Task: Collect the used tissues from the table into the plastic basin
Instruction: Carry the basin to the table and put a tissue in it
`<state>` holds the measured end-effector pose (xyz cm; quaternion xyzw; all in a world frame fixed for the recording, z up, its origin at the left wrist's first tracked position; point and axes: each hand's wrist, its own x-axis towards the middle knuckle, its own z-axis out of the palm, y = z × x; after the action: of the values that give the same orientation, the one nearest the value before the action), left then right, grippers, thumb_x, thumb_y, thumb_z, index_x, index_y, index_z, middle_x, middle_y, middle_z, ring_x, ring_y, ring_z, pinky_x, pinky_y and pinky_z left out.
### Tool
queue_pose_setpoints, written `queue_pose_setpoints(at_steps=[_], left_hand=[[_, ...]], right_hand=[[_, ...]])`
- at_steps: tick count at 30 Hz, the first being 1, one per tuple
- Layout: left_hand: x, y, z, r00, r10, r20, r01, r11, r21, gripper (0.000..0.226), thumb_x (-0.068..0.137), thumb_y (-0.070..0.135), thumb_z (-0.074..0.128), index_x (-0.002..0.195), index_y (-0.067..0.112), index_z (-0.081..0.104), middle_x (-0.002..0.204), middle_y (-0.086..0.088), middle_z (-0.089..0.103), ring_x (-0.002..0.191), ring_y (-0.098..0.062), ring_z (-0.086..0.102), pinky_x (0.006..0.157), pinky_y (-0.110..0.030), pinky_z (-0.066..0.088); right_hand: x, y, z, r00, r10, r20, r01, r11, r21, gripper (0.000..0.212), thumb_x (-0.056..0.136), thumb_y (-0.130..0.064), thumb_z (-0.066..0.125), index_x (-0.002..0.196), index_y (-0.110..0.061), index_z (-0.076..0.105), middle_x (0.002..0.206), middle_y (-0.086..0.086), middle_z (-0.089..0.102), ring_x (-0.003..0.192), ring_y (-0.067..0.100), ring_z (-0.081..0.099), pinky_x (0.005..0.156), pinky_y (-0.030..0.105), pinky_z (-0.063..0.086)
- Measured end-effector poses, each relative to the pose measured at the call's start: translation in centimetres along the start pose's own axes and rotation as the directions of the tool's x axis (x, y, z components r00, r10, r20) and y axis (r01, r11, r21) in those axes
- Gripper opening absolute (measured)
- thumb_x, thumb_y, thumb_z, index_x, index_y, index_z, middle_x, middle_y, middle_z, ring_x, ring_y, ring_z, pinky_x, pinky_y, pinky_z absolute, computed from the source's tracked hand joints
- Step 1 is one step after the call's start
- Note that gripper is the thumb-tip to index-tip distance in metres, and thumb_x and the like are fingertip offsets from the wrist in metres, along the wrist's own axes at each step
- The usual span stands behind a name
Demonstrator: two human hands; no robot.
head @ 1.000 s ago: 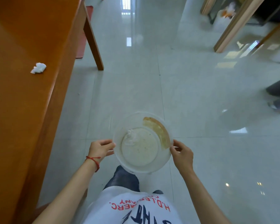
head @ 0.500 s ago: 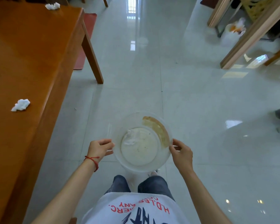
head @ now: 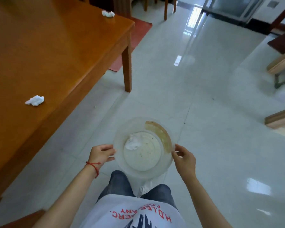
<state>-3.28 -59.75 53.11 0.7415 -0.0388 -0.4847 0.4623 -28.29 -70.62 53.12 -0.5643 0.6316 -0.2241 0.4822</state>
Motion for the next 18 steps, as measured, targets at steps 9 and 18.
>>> queue_pose_setpoints(at_steps=[9, 18], left_hand=[[4.0, 2.1, -1.9, 0.981, -0.05, -0.185, 0.025, 0.99, -0.138, 0.026, 0.078, -0.007, 0.062, 0.104, -0.007, 0.061, 0.082, -0.009, 0.063, 0.072, -0.02, 0.06, 0.049, -0.014, 0.055], [5.7, 3.2, -5.3, 0.935, -0.119, -0.335, 0.009, 0.95, -0.311, 0.03, 0.078, -0.002, 0.065, 0.107, -0.008, 0.061, 0.084, -0.007, 0.064, 0.071, -0.017, 0.061, 0.048, -0.011, 0.053]], right_hand=[[8.1, -5.1, 5.0, 0.973, -0.084, 0.214, 0.109, 0.988, -0.107, 0.018, 0.084, -0.022, 0.063, 0.102, -0.02, 0.068, 0.09, -0.011, 0.066, 0.07, -0.014, 0.059, 0.058, 0.0, 0.044], [13.2, -10.8, 11.7, 0.893, -0.177, 0.415, 0.275, 0.942, -0.191, 0.022, 0.085, -0.014, 0.061, 0.106, -0.015, 0.066, 0.096, -0.004, 0.066, 0.068, -0.005, 0.062, 0.059, -0.001, 0.044]])
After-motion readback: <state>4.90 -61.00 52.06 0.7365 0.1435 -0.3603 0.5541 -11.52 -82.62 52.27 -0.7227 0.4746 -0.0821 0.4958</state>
